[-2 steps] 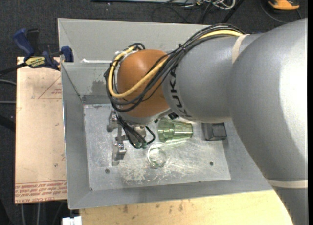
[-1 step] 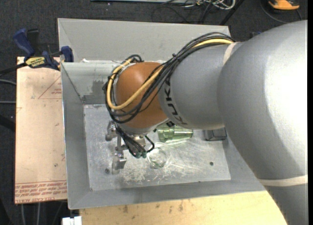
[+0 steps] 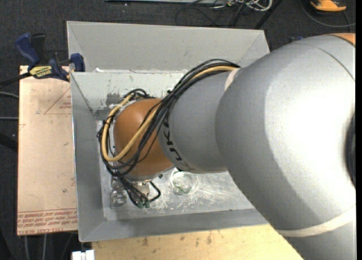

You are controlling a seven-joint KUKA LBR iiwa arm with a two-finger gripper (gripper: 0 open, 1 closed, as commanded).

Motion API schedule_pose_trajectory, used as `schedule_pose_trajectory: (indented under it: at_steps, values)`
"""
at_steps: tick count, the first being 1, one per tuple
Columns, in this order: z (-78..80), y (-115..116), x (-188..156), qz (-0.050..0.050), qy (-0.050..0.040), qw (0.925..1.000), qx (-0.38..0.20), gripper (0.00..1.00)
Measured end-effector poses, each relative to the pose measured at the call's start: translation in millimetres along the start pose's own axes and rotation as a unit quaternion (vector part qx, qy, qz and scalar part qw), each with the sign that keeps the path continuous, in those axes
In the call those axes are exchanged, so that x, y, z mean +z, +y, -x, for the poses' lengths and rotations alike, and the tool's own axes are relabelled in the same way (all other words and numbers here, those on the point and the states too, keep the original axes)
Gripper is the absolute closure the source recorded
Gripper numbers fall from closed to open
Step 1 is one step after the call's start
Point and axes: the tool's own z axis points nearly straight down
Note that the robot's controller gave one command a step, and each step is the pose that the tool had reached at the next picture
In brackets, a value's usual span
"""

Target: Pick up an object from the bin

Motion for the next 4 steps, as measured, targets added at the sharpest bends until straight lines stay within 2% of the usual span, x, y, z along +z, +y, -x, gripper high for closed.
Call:
schedule_pose_trajectory:
  at_steps: [1,2,3,4]
  values:
    - [5.1,-1.7,-0.1,0.002,-0.0109,0.9999,0.002,0.0]
    - [-0.2,0.1,0.1,0.0,0.0003,1.0,0.0,1.0]
    - [5.1,-1.6,0.0,0.002,-0.0109,0.9999,0.002,0.0]
    - [4.9,-1.6,0.0,0.002,-0.0106,0.9999,0.002,0.0]
